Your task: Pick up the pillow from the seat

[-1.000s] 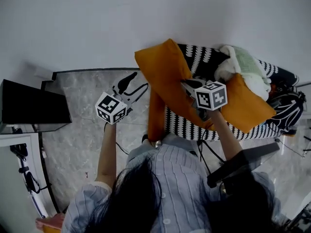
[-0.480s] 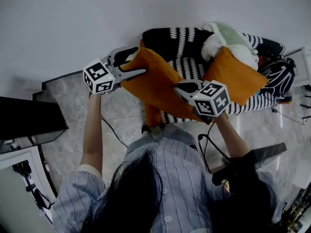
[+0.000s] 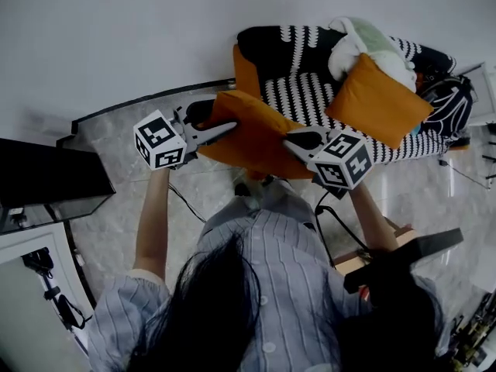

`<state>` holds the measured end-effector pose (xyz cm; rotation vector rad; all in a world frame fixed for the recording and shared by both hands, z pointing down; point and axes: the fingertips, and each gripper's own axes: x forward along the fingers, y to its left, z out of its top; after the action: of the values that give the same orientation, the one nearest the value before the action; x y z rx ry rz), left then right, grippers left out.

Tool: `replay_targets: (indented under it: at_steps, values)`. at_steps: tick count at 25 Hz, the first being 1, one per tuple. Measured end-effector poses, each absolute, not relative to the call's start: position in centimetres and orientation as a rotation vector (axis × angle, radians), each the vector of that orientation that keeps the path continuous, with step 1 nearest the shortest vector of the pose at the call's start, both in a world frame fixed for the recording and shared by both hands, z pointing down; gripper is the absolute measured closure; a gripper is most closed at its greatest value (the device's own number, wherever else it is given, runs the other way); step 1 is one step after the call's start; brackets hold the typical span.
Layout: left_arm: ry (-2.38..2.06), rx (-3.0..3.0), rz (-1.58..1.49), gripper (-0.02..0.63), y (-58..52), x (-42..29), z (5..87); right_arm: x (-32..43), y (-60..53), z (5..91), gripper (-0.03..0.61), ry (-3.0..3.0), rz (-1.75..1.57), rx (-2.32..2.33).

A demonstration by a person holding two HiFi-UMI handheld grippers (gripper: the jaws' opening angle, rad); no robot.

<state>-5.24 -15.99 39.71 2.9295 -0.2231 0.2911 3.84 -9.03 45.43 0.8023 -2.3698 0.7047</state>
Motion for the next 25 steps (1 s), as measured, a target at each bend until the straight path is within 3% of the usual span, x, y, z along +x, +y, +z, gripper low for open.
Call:
replay_targets:
  at_steps: [11, 25]
  values:
    - [-0.46, 2.994, 0.165, 0.429, -8.3, -11.8, 33.9, -1.6, -3.6, 41.7, 0.551, -2.467, 0.668, 0.859]
    - [-0.651, 2.948, 0.251, 0.469, 1.4, -12.1, 32.6, -1.8, 4.1, 41.4, 0.551, -2.492, 0.658, 0.757]
